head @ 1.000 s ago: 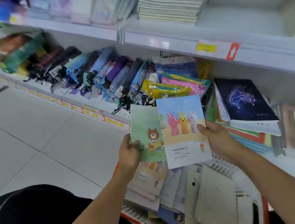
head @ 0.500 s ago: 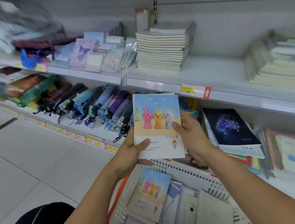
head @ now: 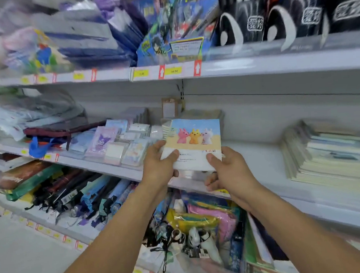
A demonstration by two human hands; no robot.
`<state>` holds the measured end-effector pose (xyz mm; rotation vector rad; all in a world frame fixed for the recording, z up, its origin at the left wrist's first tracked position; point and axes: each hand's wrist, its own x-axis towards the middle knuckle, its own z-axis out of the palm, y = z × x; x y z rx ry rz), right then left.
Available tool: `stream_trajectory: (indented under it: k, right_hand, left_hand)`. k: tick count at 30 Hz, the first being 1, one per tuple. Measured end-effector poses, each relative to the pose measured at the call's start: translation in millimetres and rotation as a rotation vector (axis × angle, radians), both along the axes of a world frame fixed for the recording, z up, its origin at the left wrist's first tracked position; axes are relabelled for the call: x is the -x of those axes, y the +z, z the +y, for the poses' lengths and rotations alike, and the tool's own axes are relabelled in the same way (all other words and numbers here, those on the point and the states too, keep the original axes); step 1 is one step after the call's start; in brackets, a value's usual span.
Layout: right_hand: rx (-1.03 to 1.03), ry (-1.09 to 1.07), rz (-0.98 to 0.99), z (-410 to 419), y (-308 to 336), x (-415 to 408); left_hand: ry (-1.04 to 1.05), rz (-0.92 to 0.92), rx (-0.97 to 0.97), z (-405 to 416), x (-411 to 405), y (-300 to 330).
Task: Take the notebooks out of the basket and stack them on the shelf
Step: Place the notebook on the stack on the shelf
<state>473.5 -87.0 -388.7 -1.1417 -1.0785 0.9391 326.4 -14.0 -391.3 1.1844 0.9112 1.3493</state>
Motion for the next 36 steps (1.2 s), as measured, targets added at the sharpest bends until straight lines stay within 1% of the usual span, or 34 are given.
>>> stream_trajectory:
  k: [4,7,10,13,18,19,24,27,29,31,34,36]
  right_hand:
    - [-0.057,0.064,-0.072,38,32,-18]
    - [-0.064,0.044,-0.103,72,45,-33]
    - [-0.025,-0.038,-0.155,108,48,-46]
    - [0.017,-0.134,-0.197,137,43,-56]
    - [0.084,-0.166,-0.265,166,41,-73]
    - [0.100,-0.155,-0.287,169,41,-76]
    - [0.176,-0.143,-0.387,178,51,-88]
    - [0.217,-0.174,-0.495,183,55,-96]
    - [0.228,-0.190,-0.565,188,55,-102]
    - [0.225,-0.199,-0.614,194,52,-106]
    - [0.176,-0.261,-0.740,205,48,-109]
    - [0.152,-0.329,-0.807,212,46,-111]
  left_hand:
    - [-0.055,-0.049,0.101,54,-18,30]
    - [-0.101,0.017,0.122,94,-35,50]
    - [-0.127,0.196,0.120,132,-48,62]
    - [-0.186,0.401,0.049,158,-53,66]
    - [-0.209,0.888,-0.080,187,-53,73]
    - [-0.199,0.958,-0.114,193,-53,73]
    - [-0.165,1.179,-0.304,203,-53,75]
    - [-0.203,1.329,-0.303,211,-52,83]
    - [-0.213,1.345,-0.304,218,-52,84]
    - [-0.180,1.307,-0.331,226,-52,81]
    - [-0.106,1.142,-0.334,234,-54,69]
    - [-0.032,1.090,-0.367,240,-55,60]
